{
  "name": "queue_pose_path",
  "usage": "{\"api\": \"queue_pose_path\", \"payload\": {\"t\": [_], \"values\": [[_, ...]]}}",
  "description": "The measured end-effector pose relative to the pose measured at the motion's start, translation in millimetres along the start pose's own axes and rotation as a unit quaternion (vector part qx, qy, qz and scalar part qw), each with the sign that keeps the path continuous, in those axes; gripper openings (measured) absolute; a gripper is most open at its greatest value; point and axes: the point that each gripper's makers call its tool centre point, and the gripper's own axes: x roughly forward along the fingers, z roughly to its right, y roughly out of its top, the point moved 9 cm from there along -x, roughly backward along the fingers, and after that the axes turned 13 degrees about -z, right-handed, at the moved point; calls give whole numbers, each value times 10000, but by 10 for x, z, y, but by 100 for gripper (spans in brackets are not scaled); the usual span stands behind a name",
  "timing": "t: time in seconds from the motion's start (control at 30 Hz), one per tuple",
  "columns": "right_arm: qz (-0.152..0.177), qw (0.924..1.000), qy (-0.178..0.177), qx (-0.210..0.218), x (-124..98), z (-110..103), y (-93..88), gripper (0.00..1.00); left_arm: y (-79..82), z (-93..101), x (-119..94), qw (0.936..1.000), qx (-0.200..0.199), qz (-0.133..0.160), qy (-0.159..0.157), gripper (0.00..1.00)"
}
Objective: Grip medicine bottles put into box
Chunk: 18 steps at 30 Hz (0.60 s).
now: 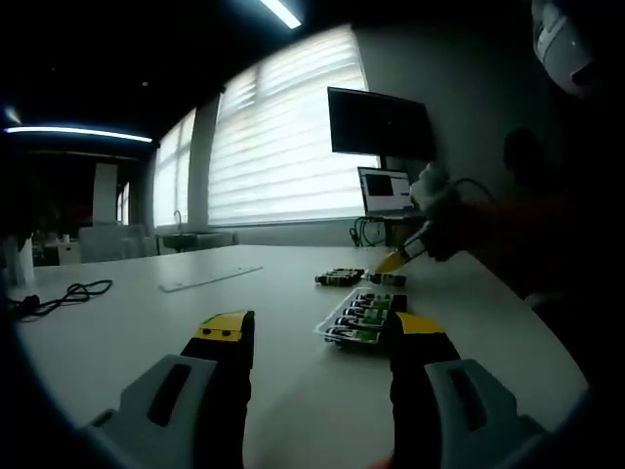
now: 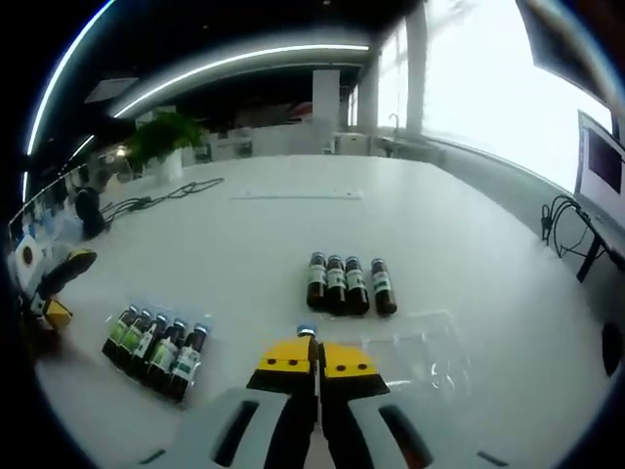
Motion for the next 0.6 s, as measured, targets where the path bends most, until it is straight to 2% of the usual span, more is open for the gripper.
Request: {"api": "queue_pose_path", "payload": {"t": [0.47,0.5,0.53,0.57,0.6], "values": [[47,9996,-47,-264,-49,-53,-62,0,-1,4,-1,10000,-10,7,-16,49],[33,9996,-39,-274,-47,-66,-68,0,-2,3,-2,10000,-11,4,-15,49],[-131,9996,-75,-218,-35,-85,-120,0,-1,2,-2,10000,-13,9,-14,49],[68,9983,-53,-571,-15,-72,-74,0,-1,1,-3,10000,-17,11,-13,49],[45,9992,-82,-378,-22,-89,-93,0,-1,0,-1,10000,-17,9,-10,49]]}}
